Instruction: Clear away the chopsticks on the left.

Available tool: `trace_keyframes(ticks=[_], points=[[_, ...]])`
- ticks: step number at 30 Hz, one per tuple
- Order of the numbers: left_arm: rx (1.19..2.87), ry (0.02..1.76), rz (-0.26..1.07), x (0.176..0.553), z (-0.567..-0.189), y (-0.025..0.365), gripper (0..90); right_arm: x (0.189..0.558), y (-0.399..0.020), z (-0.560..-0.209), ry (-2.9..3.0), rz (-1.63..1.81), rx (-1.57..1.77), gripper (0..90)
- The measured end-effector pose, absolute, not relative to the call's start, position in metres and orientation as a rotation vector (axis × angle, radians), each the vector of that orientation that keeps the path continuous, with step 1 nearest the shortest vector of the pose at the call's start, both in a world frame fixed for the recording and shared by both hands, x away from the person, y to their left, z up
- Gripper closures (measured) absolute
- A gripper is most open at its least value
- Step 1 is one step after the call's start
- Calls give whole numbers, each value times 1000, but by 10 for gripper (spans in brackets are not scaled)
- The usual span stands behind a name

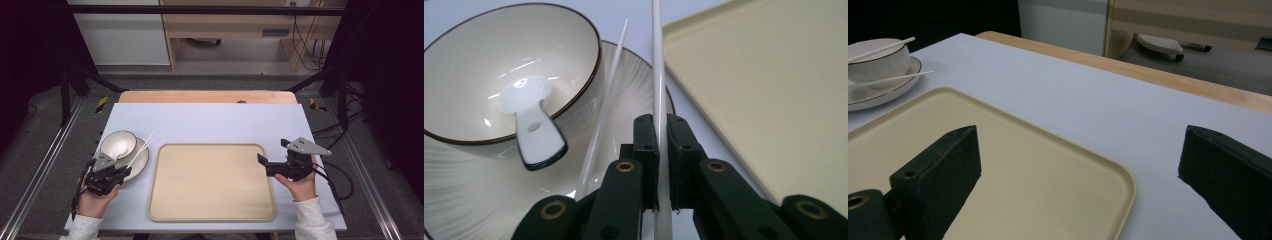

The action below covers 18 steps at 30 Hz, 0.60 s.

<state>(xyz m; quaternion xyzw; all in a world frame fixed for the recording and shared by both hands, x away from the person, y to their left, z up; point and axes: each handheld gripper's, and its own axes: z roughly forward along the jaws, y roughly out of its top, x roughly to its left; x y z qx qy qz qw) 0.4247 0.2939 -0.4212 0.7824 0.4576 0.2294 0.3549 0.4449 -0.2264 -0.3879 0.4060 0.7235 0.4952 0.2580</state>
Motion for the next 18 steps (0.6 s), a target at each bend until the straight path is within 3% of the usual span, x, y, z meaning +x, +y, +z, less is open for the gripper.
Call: trace_keyframes(ticks=[18], points=[[1830,1270,632,402,-416,251,841,441,-230,-383,1930,1353,1109,41]])
